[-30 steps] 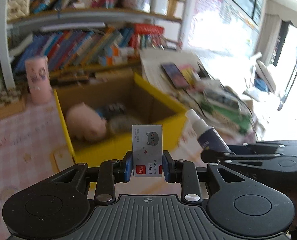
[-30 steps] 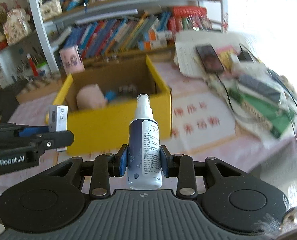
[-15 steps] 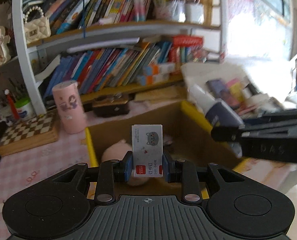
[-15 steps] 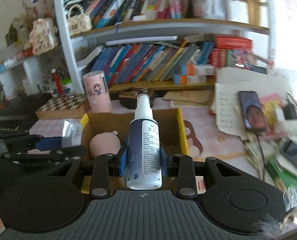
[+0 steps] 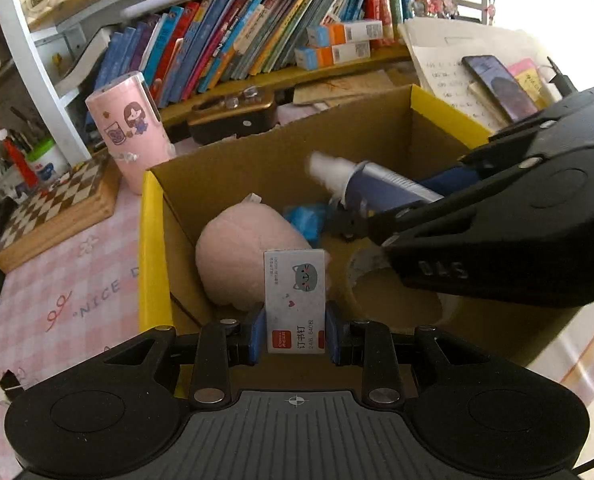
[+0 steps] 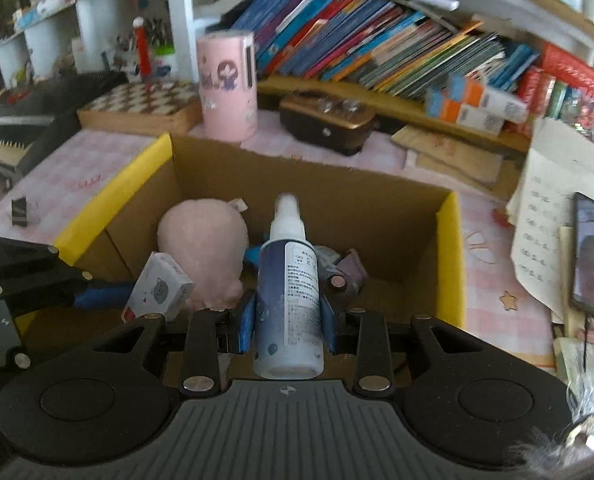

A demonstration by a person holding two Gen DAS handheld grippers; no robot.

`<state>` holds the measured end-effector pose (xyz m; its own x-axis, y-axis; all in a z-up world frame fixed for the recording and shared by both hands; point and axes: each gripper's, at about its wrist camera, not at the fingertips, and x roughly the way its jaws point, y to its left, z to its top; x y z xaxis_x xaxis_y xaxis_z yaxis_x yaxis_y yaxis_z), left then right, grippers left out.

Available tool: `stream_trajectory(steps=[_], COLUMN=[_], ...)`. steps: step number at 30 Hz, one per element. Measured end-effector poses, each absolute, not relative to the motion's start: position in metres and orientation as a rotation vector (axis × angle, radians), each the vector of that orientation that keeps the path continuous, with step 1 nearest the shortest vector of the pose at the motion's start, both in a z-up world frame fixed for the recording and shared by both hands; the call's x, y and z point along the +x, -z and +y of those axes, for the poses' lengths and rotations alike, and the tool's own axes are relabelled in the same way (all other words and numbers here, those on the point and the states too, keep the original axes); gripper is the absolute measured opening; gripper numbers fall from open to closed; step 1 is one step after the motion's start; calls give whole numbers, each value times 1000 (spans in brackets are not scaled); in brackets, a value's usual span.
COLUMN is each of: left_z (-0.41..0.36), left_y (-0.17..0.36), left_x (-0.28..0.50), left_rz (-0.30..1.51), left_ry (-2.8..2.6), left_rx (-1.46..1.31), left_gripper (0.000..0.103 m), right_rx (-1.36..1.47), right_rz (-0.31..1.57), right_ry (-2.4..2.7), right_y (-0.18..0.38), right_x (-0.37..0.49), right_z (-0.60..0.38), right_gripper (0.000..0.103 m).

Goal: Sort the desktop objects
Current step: 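Lower both tools into the yellow box and open them to release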

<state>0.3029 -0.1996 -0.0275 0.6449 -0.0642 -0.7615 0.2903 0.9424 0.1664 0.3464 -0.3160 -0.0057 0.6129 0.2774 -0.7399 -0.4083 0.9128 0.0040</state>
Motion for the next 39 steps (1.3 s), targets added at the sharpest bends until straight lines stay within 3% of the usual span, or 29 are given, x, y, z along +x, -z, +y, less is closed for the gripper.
stream_trajectory(steps=[11, 14, 16, 17, 27, 39], left_z=[-202, -204, -206, -208, -208, -159], left_y=[30, 27, 21, 18, -21, -58], left_x=[303, 301, 295, 290, 253, 204], left_rz=[831, 812, 772, 747, 587, 480], left_ry=[173, 170, 162, 161, 151, 47], left_rx=[275, 271, 286, 298, 312, 162], left_gripper=[32, 40, 54, 54, 55, 60], right_rx=[-185, -180, -149, -130, -60, 49], right_rz=[849, 848, 821, 807, 653, 531], right_ry=[-428, -425, -427, -432, -400, -264], right_y=[10, 9, 6, 3, -32, -61], right_x=[358, 358, 357, 355, 329, 266], right_z=[-313, -313, -315, -318, -335, -368], right_gripper=[31, 31, 34, 38, 39, 48])
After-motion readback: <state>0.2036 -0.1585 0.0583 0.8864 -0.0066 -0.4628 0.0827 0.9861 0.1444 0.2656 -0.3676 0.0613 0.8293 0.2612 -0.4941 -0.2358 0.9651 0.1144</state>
